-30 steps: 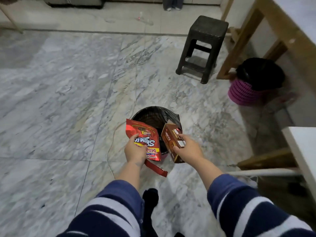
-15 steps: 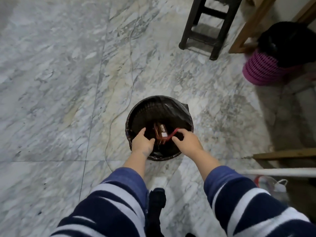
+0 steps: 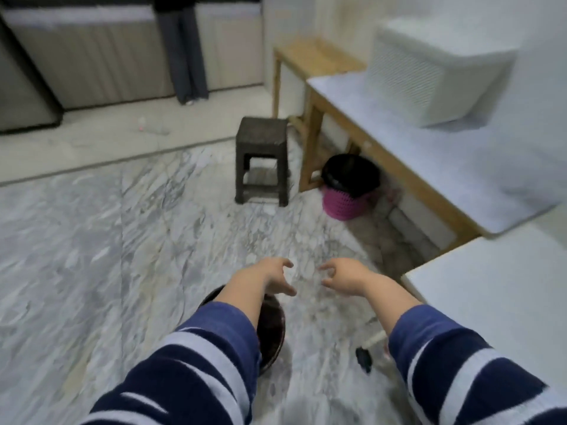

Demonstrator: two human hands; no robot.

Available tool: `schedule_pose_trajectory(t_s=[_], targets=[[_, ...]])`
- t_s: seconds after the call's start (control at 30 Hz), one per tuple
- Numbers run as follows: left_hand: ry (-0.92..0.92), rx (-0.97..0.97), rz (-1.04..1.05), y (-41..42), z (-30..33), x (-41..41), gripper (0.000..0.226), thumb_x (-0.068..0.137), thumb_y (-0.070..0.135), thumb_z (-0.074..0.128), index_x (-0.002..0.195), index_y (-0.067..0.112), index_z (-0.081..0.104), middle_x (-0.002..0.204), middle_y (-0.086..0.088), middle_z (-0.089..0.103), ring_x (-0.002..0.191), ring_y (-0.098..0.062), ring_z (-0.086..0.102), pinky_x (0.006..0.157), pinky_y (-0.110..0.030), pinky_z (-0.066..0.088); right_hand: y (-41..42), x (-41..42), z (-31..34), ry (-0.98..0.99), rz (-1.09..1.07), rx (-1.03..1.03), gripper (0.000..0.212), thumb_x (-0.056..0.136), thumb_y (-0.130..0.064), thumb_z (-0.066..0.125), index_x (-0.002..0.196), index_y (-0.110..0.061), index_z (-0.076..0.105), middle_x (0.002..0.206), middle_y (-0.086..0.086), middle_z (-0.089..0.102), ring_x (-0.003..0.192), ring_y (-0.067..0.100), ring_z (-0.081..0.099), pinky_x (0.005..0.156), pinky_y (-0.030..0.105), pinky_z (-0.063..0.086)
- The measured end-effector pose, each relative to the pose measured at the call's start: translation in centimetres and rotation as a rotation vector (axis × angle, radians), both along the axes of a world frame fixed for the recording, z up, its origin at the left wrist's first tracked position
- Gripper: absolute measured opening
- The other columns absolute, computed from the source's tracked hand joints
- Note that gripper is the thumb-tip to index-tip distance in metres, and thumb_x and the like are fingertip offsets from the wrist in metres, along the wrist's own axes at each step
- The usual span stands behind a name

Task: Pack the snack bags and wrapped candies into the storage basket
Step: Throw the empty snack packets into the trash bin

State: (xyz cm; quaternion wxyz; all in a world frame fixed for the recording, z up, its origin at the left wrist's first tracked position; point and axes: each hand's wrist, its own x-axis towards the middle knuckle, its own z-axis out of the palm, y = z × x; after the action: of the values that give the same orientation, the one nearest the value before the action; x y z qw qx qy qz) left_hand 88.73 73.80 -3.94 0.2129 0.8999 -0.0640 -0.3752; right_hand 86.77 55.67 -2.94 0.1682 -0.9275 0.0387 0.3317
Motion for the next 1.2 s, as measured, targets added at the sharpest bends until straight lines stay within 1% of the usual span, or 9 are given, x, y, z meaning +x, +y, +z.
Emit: schedule_pose_trajectory(t_s=[0.17,0.37,0.57,0.7,0.83,0.9,0.97,1.03,1.2], targets=[[-0.132,0.030,-0.303,-9.0,7.7,0.0,0.080,0.081,0.037,0.073,0.147,0.021,0.031,0.148,-0.006,0.041,0.133,-0.026,0.043,0.107,-0.038,0.040,-9.0,-5.2,8.1,-0.116,-0.202,-0.029,0.052,0.092,-0.036,0.057,0.142,-0.026,0.046,0.144,0.002,0.049,0.131,0.019,0.048,0.105,0.030,0.040],[-0.239,0.036,-0.615,-21.9,12.7,-6.1,0.080,0.079,0.044,0.072,0.146,0.023,0.034,0.147,0.000,0.043,0.133,-0.022,0.045,0.109,-0.040,0.039,-19.7,-17.1,12.7,-0.150,-0.516,-0.082,0.053,0.092,-0.036,0.055,0.143,-0.027,0.043,0.143,0.000,0.048,0.129,0.020,0.048,0.106,0.029,0.038],[-0.301,-0.013,-0.842,-34.3,15.5,-18.5,0.072,0.081,0.044,0.069,0.143,0.029,0.036,0.142,0.003,0.048,0.128,-0.020,0.048,0.109,-0.037,0.037,-28.2,-32.6,15.0,-0.112,-0.740,-0.194,0.058,0.091,-0.042,0.054,0.145,-0.028,0.040,0.152,-0.004,0.037,0.135,0.020,0.042,0.113,0.034,0.033],[-0.336,-0.034,-1.000,-41.0,16.8,-28.5,0.071,0.082,0.048,0.067,0.144,0.029,0.036,0.146,0.004,0.043,0.133,-0.020,0.043,0.110,-0.037,0.034,-32.6,-43.5,16.9,-0.089,-0.829,-0.224,0.058,0.094,-0.040,0.052,0.148,-0.024,0.036,0.156,-0.002,0.030,0.139,0.022,0.037,0.112,0.032,0.031],[-0.385,-0.056,-1.154,-47.1,17.6,-38.1,0.073,0.084,0.052,0.062,0.146,0.024,0.034,0.152,0.001,0.035,0.136,-0.024,0.039,0.111,-0.040,0.033,-36.6,-53.8,17.8,-0.086,-0.937,-0.250,0.058,0.094,-0.040,0.052,0.148,-0.022,0.037,0.155,0.000,0.032,0.135,0.023,0.042,0.109,0.031,0.035],[-0.384,-0.090,-1.208,-49.8,18.0,-42.4,0.070,0.085,0.051,0.061,0.145,0.025,0.035,0.151,0.000,0.036,0.135,-0.026,0.040,0.111,-0.041,0.034,-38.3,-58.6,18.4,-0.079,-0.988,-0.272,0.054,0.097,-0.038,0.050,0.146,-0.020,0.039,0.152,0.001,0.037,0.133,0.023,0.045,0.099,0.028,0.040],[-0.387,-0.111,-1.274,-52.0,18.6,-46.2,0.068,0.087,0.050,0.060,0.145,0.026,0.035,0.152,0.000,0.036,0.136,-0.026,0.039,0.112,-0.042,0.033,-39.7,-62.9,19.1,-0.073,-1.063,-0.252,0.053,0.098,-0.037,0.049,0.147,-0.020,0.037,0.150,0.002,0.038,0.127,0.024,0.050,0.074,0.021,0.044],[-0.397,-0.113,-1.333,-54.2,19.5,-49.4,0.066,0.088,0.049,0.059,0.145,0.025,0.036,0.151,0.000,0.036,0.136,-0.026,0.039,0.112,-0.042,0.033,-41.3,-66.6,19.6,-0.070,-1.131,-0.239,0.053,0.098,-0.037,0.049,0.147,-0.021,0.037,0.150,0.002,0.037,0.123,0.024,0.053,0.057,0.017,0.037],[-0.470,-0.141,-1.443,-60.8,20.9,-54.6,0.067,0.087,0.052,0.057,0.145,0.025,0.037,0.150,0.000,0.039,0.135,-0.025,0.040,0.113,-0.042,0.032,-45.1,-73.5,20.2,-0.123,-1.296,-0.213,0.053,0.096,-0.040,0.052,0.145,-0.027,0.038,0.149,0.000,0.037,0.104,0.021,0.054,0.056,0.017,0.034]])
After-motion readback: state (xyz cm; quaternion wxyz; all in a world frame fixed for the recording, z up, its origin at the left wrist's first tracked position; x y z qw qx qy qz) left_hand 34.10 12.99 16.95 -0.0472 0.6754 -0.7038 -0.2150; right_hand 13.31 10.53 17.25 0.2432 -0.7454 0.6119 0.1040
